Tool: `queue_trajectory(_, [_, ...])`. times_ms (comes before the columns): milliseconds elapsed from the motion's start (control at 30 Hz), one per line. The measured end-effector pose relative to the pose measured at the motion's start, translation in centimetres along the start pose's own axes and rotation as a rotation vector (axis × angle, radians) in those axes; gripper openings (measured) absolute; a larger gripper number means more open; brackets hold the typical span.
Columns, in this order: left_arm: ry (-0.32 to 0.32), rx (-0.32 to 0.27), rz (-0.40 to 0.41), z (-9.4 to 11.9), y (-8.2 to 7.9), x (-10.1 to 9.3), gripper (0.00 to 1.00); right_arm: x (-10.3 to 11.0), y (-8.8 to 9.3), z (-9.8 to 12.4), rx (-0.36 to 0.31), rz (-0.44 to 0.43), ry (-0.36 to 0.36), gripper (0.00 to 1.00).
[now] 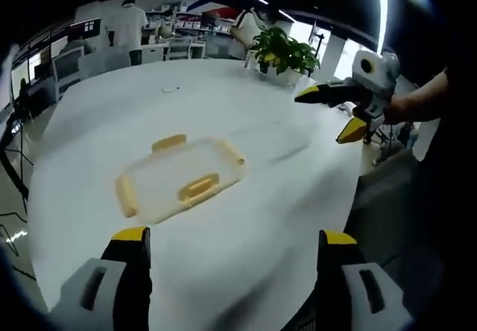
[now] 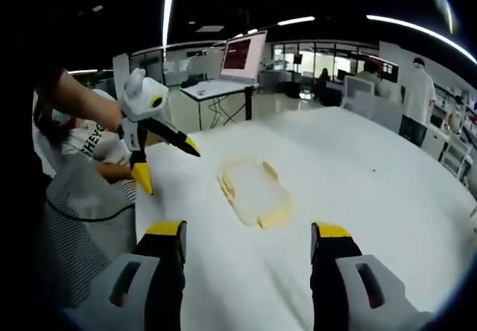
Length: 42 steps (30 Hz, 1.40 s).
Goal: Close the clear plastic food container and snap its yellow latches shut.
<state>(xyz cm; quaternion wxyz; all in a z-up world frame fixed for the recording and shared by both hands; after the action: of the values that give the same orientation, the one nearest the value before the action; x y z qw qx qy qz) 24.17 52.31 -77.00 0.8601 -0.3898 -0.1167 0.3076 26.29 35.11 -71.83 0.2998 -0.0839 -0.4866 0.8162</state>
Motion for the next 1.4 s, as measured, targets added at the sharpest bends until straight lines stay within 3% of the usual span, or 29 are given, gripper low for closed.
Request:
queue_trajectory(167, [0.025, 0.056, -0.02, -0.2, 0.6, 1.2, 0.85, -0.3, -0.5, -1.3, 0.022, 0.023, -0.012, 0.66])
queue_trajectory(300, [0.039, 0.048, -0.012, -0.3, 0.2, 1.7, 0.84, -0.2, 0.1, -2.1, 0.06, 0.045, -0.033, 0.66])
queue_trajectory(400, [0.038, 0.087, -0.066, -0.5, 0.6, 2.3, 0.83, -0.1, 0.6, -2.5, 0.094, 0.078, -0.039, 0.65])
queue_trajectory(800, [0.069, 0.172, -0.169, -1.6, 2.0, 4.0, 0.76, -1.1, 1.7, -5.0, 0.164, 0.056, -0.035, 0.63])
queue_trajectory(1400, [0.073, 0.253, -0.291, -2.8, 1.8, 8.5, 0.72, -3.7, 1.2, -8.0, 0.223, 0.092, -0.06, 0.59])
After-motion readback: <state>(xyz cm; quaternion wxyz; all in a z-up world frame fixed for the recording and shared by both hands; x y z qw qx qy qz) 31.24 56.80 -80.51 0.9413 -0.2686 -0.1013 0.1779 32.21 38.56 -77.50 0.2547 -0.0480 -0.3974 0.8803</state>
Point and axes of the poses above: the point that each gripper's makers call its tool centre point, and the gripper's own axes: z roughly backward along the fingers, x roughly to its left, y roughly out of its underside, the point moved 1 cm from there along z, roughly backward along the fingers, and after that the axes turned 10 degrees about -z, right-handed, at the moved point
